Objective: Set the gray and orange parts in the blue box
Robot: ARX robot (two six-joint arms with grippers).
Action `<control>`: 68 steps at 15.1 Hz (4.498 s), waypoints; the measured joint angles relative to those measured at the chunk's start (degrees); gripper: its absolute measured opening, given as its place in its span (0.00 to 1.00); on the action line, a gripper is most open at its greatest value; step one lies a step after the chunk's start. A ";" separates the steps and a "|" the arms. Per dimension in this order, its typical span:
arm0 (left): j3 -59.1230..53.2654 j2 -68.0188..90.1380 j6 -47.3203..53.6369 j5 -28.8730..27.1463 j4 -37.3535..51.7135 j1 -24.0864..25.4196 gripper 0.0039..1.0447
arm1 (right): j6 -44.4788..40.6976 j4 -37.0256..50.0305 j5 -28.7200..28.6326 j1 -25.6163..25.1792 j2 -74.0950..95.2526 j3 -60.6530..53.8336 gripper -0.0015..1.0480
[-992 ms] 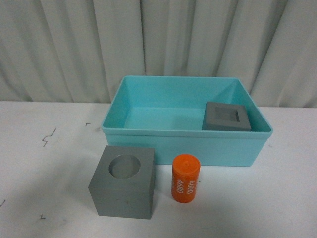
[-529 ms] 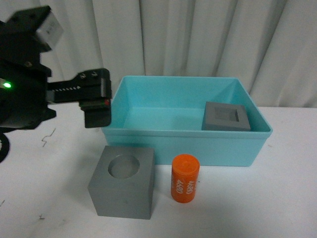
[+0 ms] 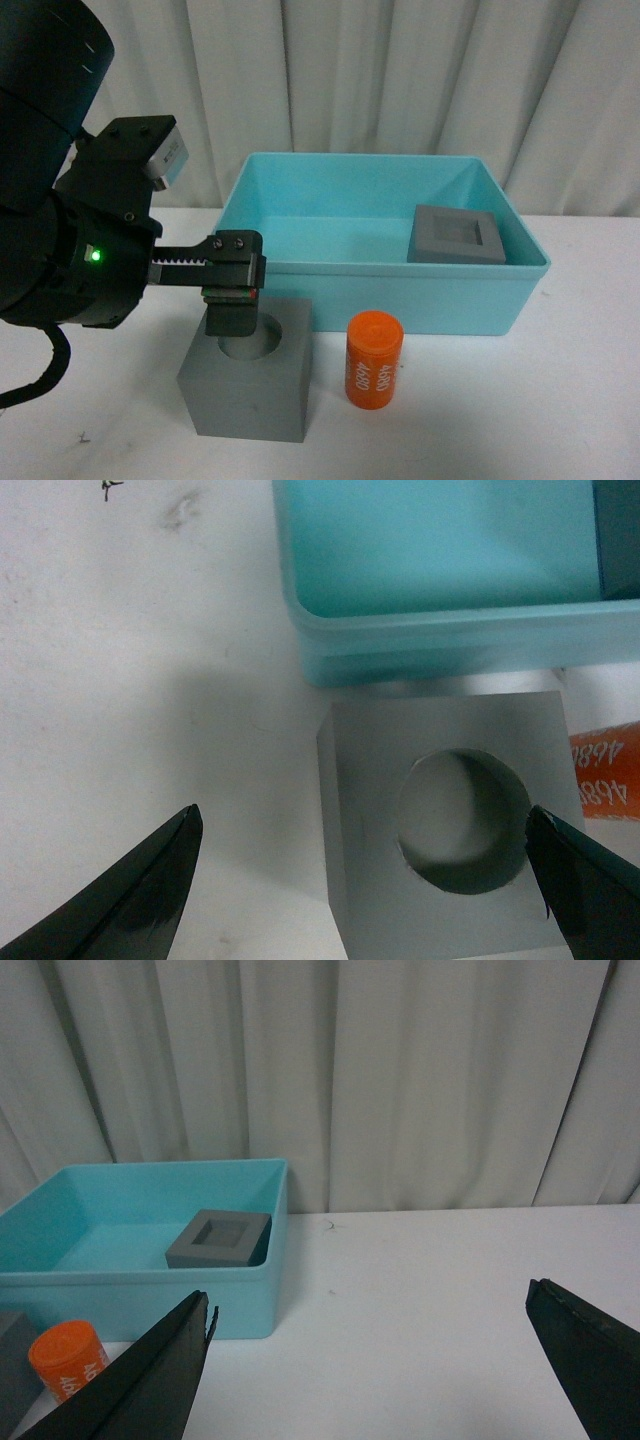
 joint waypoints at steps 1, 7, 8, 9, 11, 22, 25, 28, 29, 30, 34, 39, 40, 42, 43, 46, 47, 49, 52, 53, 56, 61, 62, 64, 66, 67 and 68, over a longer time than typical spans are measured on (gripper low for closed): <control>-0.04 0.22 0.31 0.35 -0.07 -0.44 0.94 | 0.00 0.00 0.00 0.00 0.00 0.00 0.94; -0.63 3.69 1.62 0.02 0.13 -0.79 0.94 | -0.02 0.02 0.00 0.00 0.00 0.00 0.94; -0.63 4.04 1.62 -0.02 0.31 -0.76 0.94 | 0.00 0.00 0.00 0.00 0.00 0.00 0.94; -0.55 4.70 1.60 -0.31 0.70 -0.76 0.94 | -0.02 0.00 0.00 0.00 0.00 0.00 0.94; 0.35 6.82 1.51 -1.22 1.33 -0.52 0.94 | -0.02 0.00 0.00 0.00 0.00 0.00 0.94; 4.55 11.13 1.95 -3.85 0.07 -1.53 0.54 | -0.02 0.00 0.00 0.00 0.00 0.00 0.94; 4.59 10.99 2.16 -2.78 0.15 -1.03 0.20 | 0.00 0.00 0.00 0.00 0.00 0.00 0.94; 4.20 10.05 2.32 -2.32 -0.57 -0.26 0.19 | -0.02 0.02 0.00 0.00 0.00 0.00 0.94; 3.54 9.20 2.58 -2.01 -0.98 0.55 0.19 | -0.02 0.02 0.00 0.00 0.00 0.00 0.94; 2.73 7.91 3.43 -1.95 -1.88 1.68 0.18 | 0.00 0.00 0.00 0.00 0.00 0.00 0.94; 1.36 2.54 5.22 -1.22 -3.93 4.66 0.18 | -0.02 0.00 0.00 0.00 0.00 0.00 0.94; 1.73 -8.28 9.57 -0.22 -10.82 7.50 0.18 | -0.02 0.00 0.00 0.00 0.00 0.00 0.94; 3.21 -8.96 9.60 -0.11 -12.35 7.15 0.18 | -0.02 0.02 0.00 0.00 0.00 0.00 0.94; 8.76 -8.92 9.35 0.00 -15.04 4.52 0.18 | -0.02 0.00 0.00 0.00 0.00 0.00 0.94; 12.33 -8.44 9.31 -0.04 -16.06 2.43 0.18 | 0.00 0.00 0.00 0.00 0.00 0.00 0.94; 25.55 -1.25 7.63 -0.15 -19.65 -3.87 0.18 | -0.02 0.00 0.00 0.00 0.00 0.00 0.94; 29.07 1.99 6.71 -0.22 -20.72 -5.09 0.18 | -0.02 0.00 0.00 0.00 0.00 0.00 0.94; 35.67 7.82 5.27 -1.01 -21.86 -7.21 0.18 | -0.02 0.00 0.00 0.00 0.00 0.00 0.94; 41.72 13.22 2.97 -1.55 -23.04 -7.91 0.18 | -0.02 0.00 0.00 0.00 0.00 0.00 0.94; 43.39 15.15 2.54 -1.99 -23.58 -7.74 0.18 | 0.00 0.02 0.00 0.00 0.00 0.00 0.94; 47.95 19.91 0.46 -3.82 -25.35 -6.45 0.18 | 0.00 0.00 0.00 0.00 0.00 0.00 0.94; 52.57 24.24 -1.62 -5.20 -26.18 -5.49 0.18 | 0.00 0.00 0.00 0.00 0.00 0.00 0.94; 52.48 24.72 -1.62 -5.62 -25.70 -5.31 0.18 | -0.02 0.00 0.00 0.00 0.00 0.00 0.94; 51.76 24.96 -1.60 -6.25 -25.59 -3.93 0.18 | -0.02 0.00 0.00 0.00 0.00 0.00 0.94; 51.54 25.55 -1.62 -6.73 -25.40 -2.89 0.18 | 0.00 0.00 0.00 0.00 0.00 0.00 0.94; 51.34 25.83 -1.60 -6.84 -25.14 -2.60 0.18 | -0.02 0.00 0.00 0.00 0.00 0.00 0.94; 50.95 26.08 -1.60 -7.08 -24.96 -2.51 0.18 | 0.00 0.00 0.00 0.00 0.00 0.00 0.94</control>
